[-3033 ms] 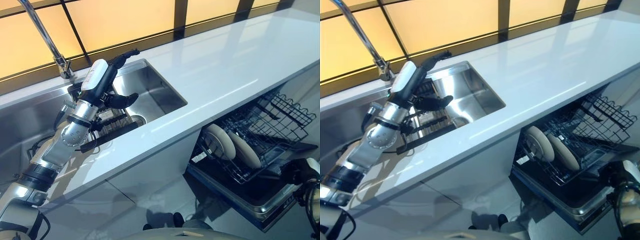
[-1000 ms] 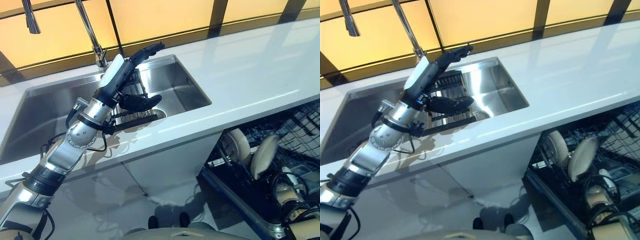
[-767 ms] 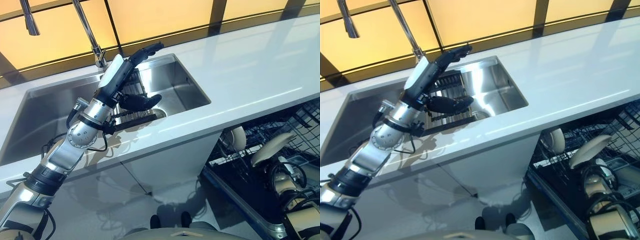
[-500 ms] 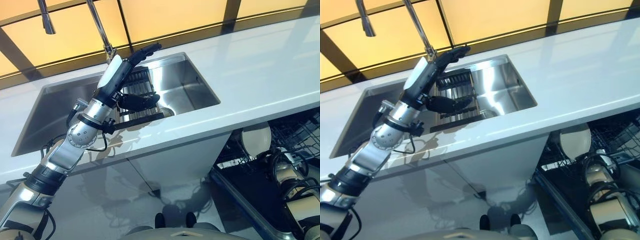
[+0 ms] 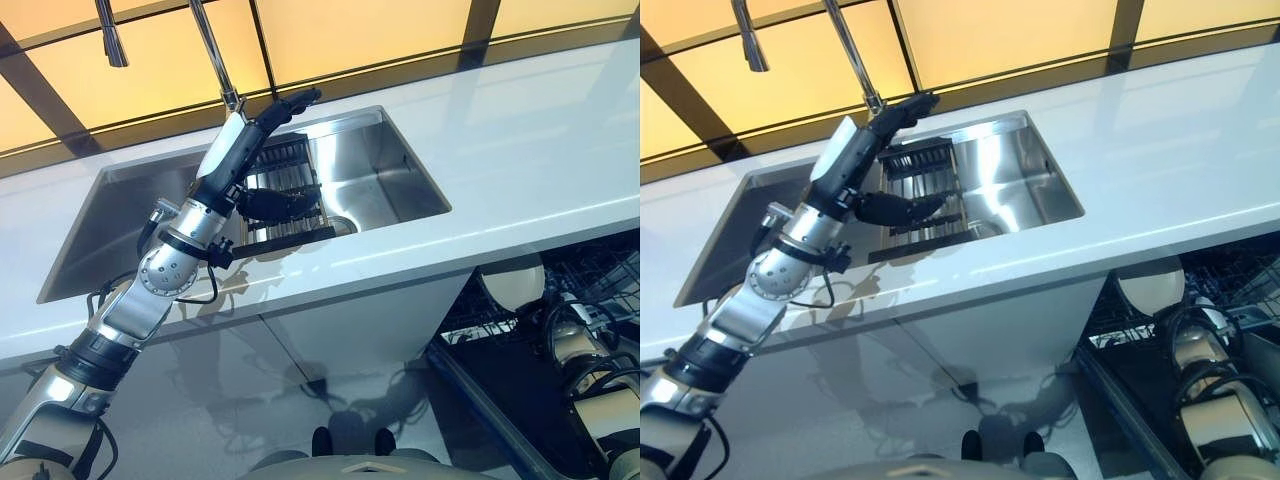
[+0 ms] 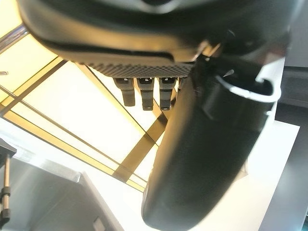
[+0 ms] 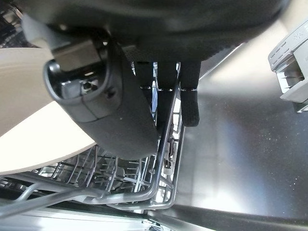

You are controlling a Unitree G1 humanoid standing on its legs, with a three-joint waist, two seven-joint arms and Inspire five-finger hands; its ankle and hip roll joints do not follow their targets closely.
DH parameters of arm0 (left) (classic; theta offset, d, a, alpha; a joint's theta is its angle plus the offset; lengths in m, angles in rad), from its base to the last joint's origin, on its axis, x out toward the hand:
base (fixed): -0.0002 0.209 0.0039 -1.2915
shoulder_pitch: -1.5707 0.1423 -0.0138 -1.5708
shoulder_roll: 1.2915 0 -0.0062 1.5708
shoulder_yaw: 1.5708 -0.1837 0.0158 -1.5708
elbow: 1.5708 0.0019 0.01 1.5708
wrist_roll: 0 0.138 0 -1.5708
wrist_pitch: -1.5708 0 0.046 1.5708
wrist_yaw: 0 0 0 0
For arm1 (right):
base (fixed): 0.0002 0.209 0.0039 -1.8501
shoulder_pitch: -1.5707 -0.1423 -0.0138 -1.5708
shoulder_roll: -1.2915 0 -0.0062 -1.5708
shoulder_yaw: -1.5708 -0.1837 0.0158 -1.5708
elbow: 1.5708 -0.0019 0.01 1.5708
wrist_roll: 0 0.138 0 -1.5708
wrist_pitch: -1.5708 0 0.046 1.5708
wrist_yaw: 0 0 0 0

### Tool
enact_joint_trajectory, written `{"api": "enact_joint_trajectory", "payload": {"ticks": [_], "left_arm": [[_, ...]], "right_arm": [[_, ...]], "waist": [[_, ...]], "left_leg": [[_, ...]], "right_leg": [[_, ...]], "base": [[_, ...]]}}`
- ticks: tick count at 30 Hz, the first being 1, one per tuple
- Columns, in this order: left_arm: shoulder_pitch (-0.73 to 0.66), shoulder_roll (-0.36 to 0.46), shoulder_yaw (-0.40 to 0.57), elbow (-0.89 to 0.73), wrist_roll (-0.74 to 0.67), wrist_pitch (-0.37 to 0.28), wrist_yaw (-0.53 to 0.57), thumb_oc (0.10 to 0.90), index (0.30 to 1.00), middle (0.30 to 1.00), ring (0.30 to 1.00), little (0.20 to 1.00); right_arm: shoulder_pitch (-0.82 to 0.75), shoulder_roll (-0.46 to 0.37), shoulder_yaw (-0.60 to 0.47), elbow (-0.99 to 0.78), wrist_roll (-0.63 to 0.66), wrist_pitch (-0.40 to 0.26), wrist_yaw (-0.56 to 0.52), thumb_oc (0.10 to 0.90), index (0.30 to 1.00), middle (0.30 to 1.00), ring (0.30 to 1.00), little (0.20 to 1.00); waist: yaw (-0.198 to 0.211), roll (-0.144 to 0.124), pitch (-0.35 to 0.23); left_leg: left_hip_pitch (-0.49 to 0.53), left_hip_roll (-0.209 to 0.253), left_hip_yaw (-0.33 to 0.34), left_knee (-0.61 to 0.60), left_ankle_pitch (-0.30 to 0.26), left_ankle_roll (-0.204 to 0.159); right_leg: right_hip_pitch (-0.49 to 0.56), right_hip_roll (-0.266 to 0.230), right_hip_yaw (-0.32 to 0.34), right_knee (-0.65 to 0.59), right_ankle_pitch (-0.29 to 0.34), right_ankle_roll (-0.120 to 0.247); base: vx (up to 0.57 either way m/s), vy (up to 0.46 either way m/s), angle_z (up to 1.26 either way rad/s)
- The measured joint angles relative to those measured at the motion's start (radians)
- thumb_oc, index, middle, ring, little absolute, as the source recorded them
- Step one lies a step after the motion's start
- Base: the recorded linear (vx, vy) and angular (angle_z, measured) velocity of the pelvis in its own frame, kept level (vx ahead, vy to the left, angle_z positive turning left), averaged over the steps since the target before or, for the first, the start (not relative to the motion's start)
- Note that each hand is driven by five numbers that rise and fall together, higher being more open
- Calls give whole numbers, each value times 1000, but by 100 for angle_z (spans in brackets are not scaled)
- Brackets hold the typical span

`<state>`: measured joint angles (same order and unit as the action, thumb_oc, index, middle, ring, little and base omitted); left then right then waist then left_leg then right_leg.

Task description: Pick up plates and place into dishwasher.

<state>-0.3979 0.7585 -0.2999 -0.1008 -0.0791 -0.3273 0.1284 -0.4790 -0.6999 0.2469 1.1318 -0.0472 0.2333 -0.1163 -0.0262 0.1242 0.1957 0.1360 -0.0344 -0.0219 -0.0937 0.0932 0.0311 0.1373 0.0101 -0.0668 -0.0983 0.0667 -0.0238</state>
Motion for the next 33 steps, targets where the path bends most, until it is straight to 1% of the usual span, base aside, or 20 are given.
{"api": "enact_joint_trajectory", "payload": {"ticks": [6, 13, 18, 21, 23, 24, 28, 33], "left_arm": [[0, 0, 0, 0, 3, 0, 0, 800, 900, 900, 900, 900], [0, 0, 0, 1, 4, 0, 0, 800, 900, 900, 900, 900], [0, 0, 1, 5, 4, -4, 1, 800, 900, 900, 900, 900], [0, 1, 1, 18, 3, -7, 1, 800, 900, 900, 900, 900], [1, 1, 1, 27, 3, -15, 1, 800, 900, 900, 900, 900], [1, 1, 1, 40, 3, -29, 1, 800, 900, 900, 900, 900], [1, 0, 1, 42, 3, -44, 1, 800, 900, 900, 900, 900], [4, -4, 4, 41, 3, -61, 1, 800, 900, 900, 900, 900]], "right_arm": [[21, 2, -12, -42, 1, 6, -31, 100, 300, 300, 300, 200], [18, 0, -16, -51, 12, 7, -64, 100, 300, 300, 300, 200], [9, -17, -17, -65, 29, 6, -76, 100, 300, 300, 300, 200], [2, -20, -17, -66, 39, 6, -86, 100, 300, 300, 300, 200], [3, -20, -20, -76, 50, 4, -114, 100, 300, 300, 300, 200], [3, -19, -22, -87, 60, -2, -125, 100, 300, 300, 300, 200], [11, -17, -46, -118, 67, -37, -152, 100, 300, 300, 300, 200], [78, -15, -89, -208, 63, -69, -186, 100, 300, 300, 300, 200]], "waist": [[-3, 0, 1], [-1, 10, 13], [5, 18, 32], [9, 18, 33], [15, 18, 33], [16, 19, 34], [17, 16, 36], [14, 8, 42]], "left_leg": [[0, 0, 3, 0, 0, 0], [-1, 0, -2, 0, 0, 0], [-2, -1, -14, 0, 0, 0], [-3, -2, -23, 0, 0, -1], [-5, -2, -27, 0, 0, -1], [-5, -2, -27, 0, 0, -1], [-5, -2, -26, 0, 0, -1], [-2, -2, -23, 2, -1, -1]], "right_leg": [[-1, 0, 3, 0, 0, 0], [2, 0, -1, 0, 0, 0], [6, -1, -15, 0, -1, 0], [8, -2, -24, 0, -3, -4], [7, -1, -27, 0, -5, -5], [7, -1, -27, 0, -6, -5], [6, -1, -25, 0, -7, -4], [5, -1, -18, 3, -8, -4]], "base": [[0, 0, 0], [4, -8, 2], [1, -17, 7], [0, -14, 10], [2, -8, 5], [0, 0, 0], [0, 0, 0], [-2, 7, -2]]}}
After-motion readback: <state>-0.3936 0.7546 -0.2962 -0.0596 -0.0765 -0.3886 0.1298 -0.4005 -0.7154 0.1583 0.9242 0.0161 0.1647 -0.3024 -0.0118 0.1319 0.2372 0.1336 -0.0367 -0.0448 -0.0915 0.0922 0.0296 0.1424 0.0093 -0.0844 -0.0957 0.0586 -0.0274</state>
